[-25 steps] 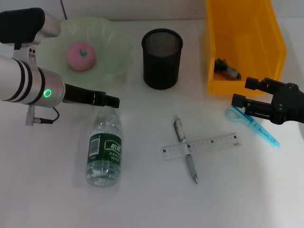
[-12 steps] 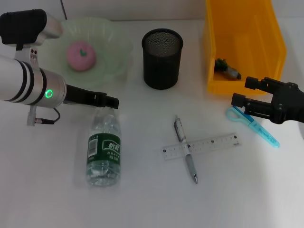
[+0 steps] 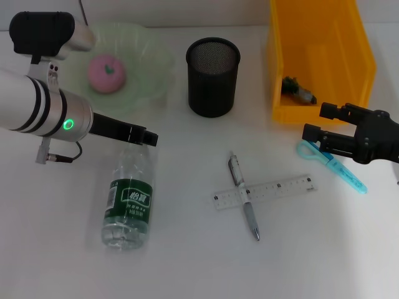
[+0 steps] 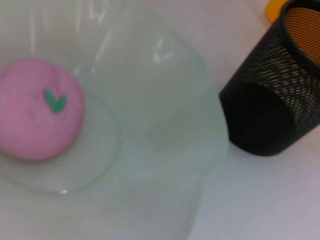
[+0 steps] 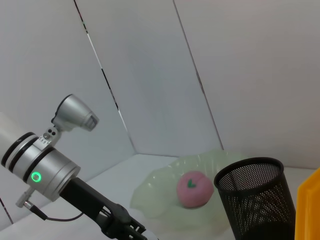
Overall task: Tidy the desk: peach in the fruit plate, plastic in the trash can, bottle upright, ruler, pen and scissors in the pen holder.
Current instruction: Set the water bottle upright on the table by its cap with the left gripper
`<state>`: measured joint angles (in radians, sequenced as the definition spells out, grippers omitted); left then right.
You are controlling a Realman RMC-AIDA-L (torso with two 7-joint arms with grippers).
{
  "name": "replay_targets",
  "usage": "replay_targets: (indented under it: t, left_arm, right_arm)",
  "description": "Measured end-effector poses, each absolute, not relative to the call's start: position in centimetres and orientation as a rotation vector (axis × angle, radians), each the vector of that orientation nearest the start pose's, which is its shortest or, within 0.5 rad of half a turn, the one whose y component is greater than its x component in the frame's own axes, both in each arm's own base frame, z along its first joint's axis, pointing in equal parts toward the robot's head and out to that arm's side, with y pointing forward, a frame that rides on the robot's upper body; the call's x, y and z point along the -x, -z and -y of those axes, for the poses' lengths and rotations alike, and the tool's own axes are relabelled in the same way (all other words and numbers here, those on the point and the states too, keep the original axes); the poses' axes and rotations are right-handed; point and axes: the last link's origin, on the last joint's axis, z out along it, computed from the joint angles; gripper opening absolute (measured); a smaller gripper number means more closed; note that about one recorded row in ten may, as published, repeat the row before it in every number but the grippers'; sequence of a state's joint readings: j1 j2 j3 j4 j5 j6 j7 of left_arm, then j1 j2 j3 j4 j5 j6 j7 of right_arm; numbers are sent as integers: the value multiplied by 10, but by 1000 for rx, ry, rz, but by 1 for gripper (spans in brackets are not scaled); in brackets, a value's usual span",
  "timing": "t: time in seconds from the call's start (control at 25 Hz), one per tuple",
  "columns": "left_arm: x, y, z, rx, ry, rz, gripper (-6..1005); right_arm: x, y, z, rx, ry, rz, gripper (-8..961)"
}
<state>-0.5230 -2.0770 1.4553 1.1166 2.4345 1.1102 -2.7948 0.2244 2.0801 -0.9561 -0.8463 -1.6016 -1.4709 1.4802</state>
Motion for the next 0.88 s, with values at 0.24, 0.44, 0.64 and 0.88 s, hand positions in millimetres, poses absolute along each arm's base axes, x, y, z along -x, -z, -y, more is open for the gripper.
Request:
replay_targets:
  t: [0.24,0.44,0.64,0.88]
  left_arm:
    - [210,31,-366,2417,-130,1150,485]
    - [200,20,-352,2565,-79,955,488]
    - [207,-3,-341,2670,74,719,491]
    - [229,-19,-338,2688,171,617,495]
  right_arm:
    - [-289,-22,-289,2468,-869,-796,785]
    - [-289,-22,-288,2469,-874,-802,784]
    - [-288,-22,-289,2471,-879,-815,784]
    - [-283,-23,-292,2478,-887,-833,785]
